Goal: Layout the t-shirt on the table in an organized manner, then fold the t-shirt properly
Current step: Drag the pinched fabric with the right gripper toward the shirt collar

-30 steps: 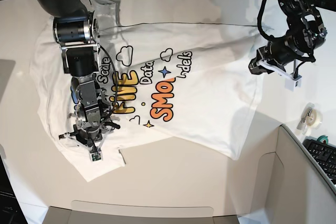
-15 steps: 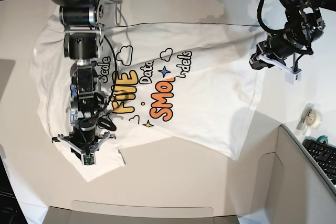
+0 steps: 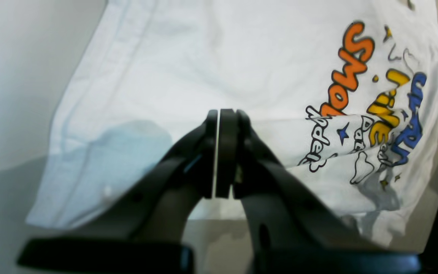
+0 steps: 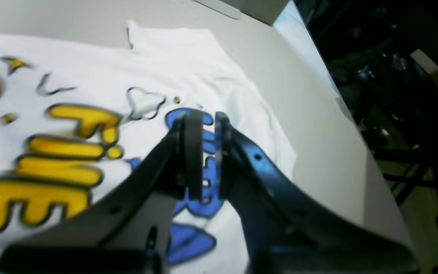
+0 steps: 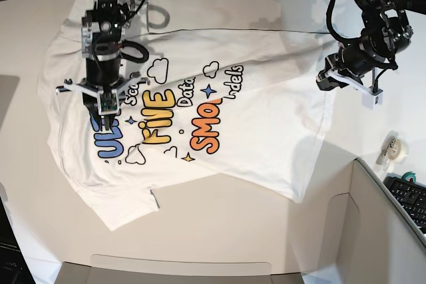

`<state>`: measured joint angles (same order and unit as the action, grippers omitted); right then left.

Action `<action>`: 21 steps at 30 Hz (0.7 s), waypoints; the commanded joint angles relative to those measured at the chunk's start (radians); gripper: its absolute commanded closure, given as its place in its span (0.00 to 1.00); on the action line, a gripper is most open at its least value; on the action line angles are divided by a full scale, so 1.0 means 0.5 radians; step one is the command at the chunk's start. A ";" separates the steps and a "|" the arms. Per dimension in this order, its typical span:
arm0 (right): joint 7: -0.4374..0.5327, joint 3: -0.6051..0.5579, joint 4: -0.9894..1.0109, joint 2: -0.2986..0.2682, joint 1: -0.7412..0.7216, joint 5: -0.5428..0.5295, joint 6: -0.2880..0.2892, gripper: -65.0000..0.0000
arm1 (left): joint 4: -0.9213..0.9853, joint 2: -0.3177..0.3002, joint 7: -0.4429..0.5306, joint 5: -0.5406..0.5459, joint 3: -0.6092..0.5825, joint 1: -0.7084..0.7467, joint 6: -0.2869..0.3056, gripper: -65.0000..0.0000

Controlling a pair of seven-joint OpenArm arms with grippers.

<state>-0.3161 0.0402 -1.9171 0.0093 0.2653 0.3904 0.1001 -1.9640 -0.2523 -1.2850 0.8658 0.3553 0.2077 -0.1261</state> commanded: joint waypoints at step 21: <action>0.032 -0.015 -0.138 -0.484 1.011 -0.491 -0.018 0.92 | -0.008 -0.022 0.003 0.007 -0.049 0.000 -0.010 0.99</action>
<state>-0.3149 0.0303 -1.9751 -0.2234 0.7620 0.1455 0.0986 -1.9583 -0.2523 -1.2858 0.8593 0.3309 0.2108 -0.1299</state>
